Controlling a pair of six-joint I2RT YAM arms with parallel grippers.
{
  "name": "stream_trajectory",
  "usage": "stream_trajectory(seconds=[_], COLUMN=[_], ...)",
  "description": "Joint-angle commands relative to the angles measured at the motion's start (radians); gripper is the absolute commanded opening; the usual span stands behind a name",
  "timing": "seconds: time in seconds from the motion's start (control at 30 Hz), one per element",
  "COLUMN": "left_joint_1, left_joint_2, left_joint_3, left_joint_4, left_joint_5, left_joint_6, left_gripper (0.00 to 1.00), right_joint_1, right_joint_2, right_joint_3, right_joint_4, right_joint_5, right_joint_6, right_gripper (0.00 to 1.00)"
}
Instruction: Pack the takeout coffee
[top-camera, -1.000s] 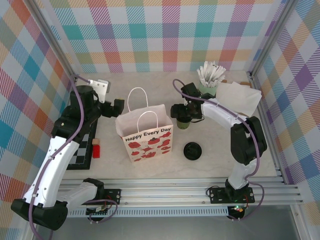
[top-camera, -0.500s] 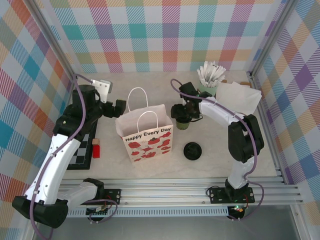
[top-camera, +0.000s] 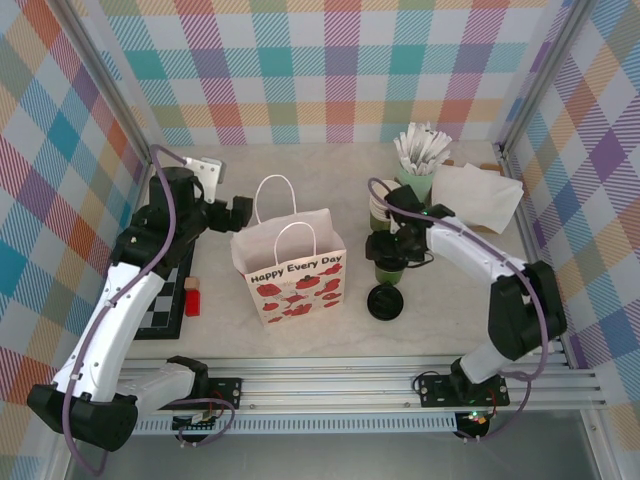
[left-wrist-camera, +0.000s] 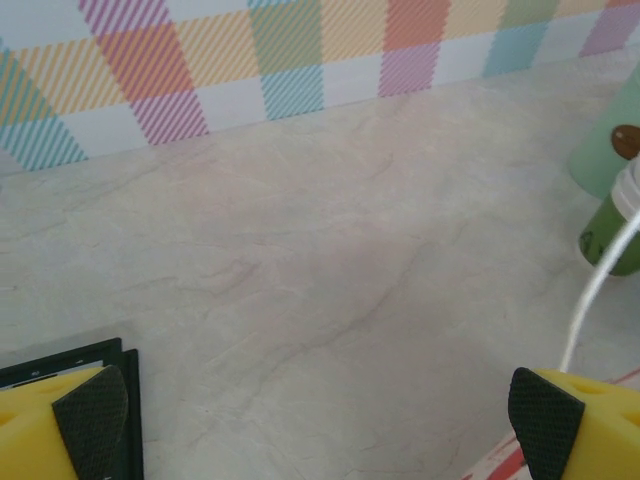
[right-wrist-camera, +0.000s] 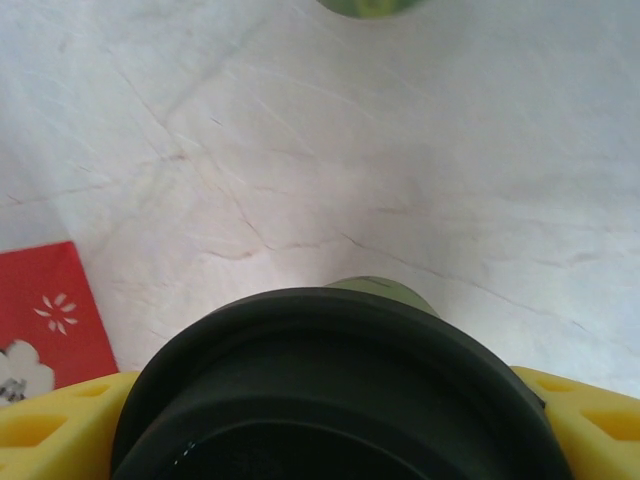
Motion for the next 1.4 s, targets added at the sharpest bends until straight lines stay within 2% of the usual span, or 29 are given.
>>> stream_trajectory(seconds=[0.0, 0.17, 0.33, 0.57, 0.77, 1.1, 1.37], left_joint_1=[0.010, 0.010, 0.010, 0.010, 0.010, 0.010, 0.010], left_joint_2=[0.008, 0.013, 0.020, 0.007, -0.009, -0.056, -0.057], left_joint_3=[0.019, 0.019, 0.025, 0.014, 0.003, -0.031, -0.022], left_joint_4=[0.047, 0.048, 0.032, 0.014, -0.002, -0.013, -0.028], left_joint_5=[-0.121, -0.128, -0.121, -0.098, -0.085, -0.081, -0.070], left_joint_6=[-0.045, -0.048, -0.054, -0.062, -0.088, -0.115, -0.133], left_gripper=[1.00, 1.00, 1.00, 1.00, 1.00, 1.00, 1.00], right_joint_1=[-0.017, -0.025, -0.024, -0.015, -0.004, -0.004, -0.005], right_joint_2=[-0.075, -0.138, -0.144, -0.184, -0.121, -0.102, -0.041], right_joint_3=[-0.089, -0.170, -0.131, -0.084, -0.008, -0.030, 0.046], right_joint_4=[0.027, 0.070, -0.044, -0.200, -0.261, -0.270, -0.394], right_joint_5=[-0.003, 0.022, 0.038, 0.140, 0.156, 0.137, 0.140], right_joint_6=[-0.010, 0.013, -0.012, -0.025, -0.052, -0.065, -0.051], right_gripper=[0.84, 0.87, 1.00, 1.00, 1.00, 1.00, 1.00])
